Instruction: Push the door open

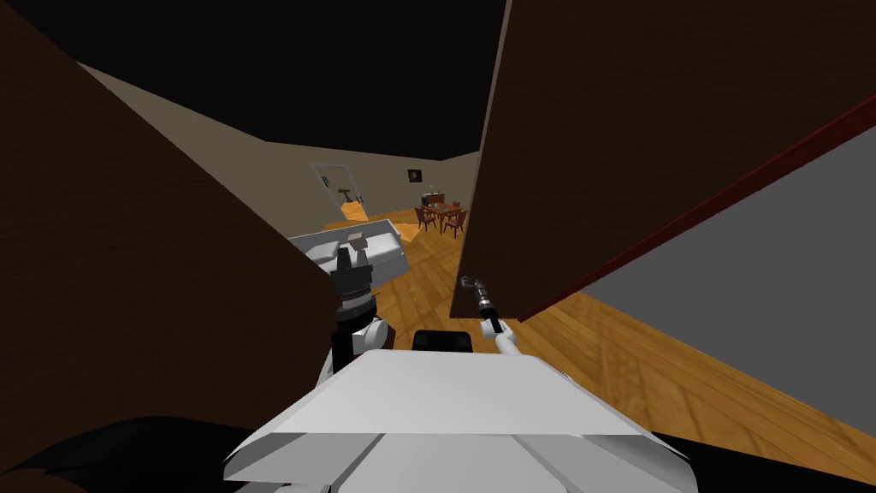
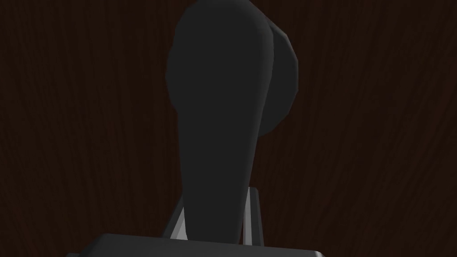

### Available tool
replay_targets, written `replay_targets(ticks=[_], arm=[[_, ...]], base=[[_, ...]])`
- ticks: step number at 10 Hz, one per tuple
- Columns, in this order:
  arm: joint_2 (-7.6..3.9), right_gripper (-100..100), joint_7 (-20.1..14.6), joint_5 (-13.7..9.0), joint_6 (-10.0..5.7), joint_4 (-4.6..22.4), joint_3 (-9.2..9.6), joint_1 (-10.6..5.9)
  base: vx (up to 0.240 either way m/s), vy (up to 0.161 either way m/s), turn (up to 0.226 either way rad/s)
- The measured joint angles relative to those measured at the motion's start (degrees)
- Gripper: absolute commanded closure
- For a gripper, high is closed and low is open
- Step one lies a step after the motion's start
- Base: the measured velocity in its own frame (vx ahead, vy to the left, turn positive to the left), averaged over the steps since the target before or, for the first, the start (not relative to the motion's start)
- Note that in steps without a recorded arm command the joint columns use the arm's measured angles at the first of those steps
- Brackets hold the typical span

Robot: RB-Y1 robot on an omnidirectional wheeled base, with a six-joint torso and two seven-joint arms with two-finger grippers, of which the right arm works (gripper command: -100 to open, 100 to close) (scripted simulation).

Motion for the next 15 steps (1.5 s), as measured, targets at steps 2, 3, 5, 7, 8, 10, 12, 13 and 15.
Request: replay_targets(ticks=[2,3,5,7,8,10,12,13,15], arm=[[-0.27,100,1.43,-0.91,-1.14,2.1,-1.39,-1.19],[-0.14,100,2.0,-1.25,-1.12,2.49,-1.85,-1.57],[0.34,100,3.0,-1.67,-0.42,0.79,-2.52,-0.83],[0.66,100,3.61,-2.08,1.07,-2.33,-3.15,0.95],[0.44,100,3.99,-2.45,0.79,-0.69,-3.73,-0.43],[1.06,100,5.06,-3.12,0.72,-1.18,-4.83,-0.07],[1.41,100,6.21,-3.9,-0.36,1.27,-6.08,-1.28],[1.85,100,6.8,-4.3,-0.46,1.35,-6.73,-1.13],[2.47,100,7.85,-5.07,-0.24,1.01,-8.09,-1.2]], base=[[0.235,0.031,-0.088],[0.184,0.038,-0.045],[0.213,0.05,-0.121],[0.174,0.062,-0.092],[0.142,0.04,-0.112],[0.156,0.055,-0.076],[0.196,0.098,-0.144],[0.225,0.108,-0.111],[0.167,0.099,-0.096]])
